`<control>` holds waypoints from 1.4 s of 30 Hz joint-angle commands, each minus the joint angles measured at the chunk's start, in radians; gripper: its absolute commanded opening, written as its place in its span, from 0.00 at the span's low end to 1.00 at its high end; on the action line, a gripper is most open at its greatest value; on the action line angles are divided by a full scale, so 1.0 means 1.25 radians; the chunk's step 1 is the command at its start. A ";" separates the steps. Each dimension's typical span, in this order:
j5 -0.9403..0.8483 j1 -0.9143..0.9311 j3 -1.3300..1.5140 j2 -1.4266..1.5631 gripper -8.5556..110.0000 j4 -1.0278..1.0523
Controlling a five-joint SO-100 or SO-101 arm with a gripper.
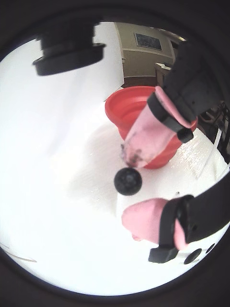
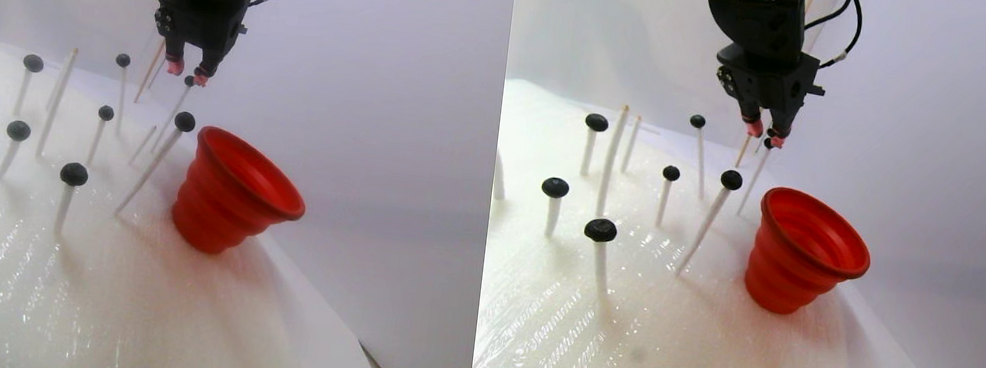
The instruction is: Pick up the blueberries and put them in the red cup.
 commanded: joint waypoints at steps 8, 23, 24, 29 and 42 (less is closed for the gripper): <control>-0.015 0.056 -0.061 -0.005 0.21 -0.031; -0.027 0.066 -0.074 -0.026 0.17 -0.047; -0.027 0.065 -0.074 -0.026 0.17 -0.047; -0.033 0.065 -0.066 -0.025 0.17 -0.048; -0.050 0.061 -0.039 0.023 0.15 -0.048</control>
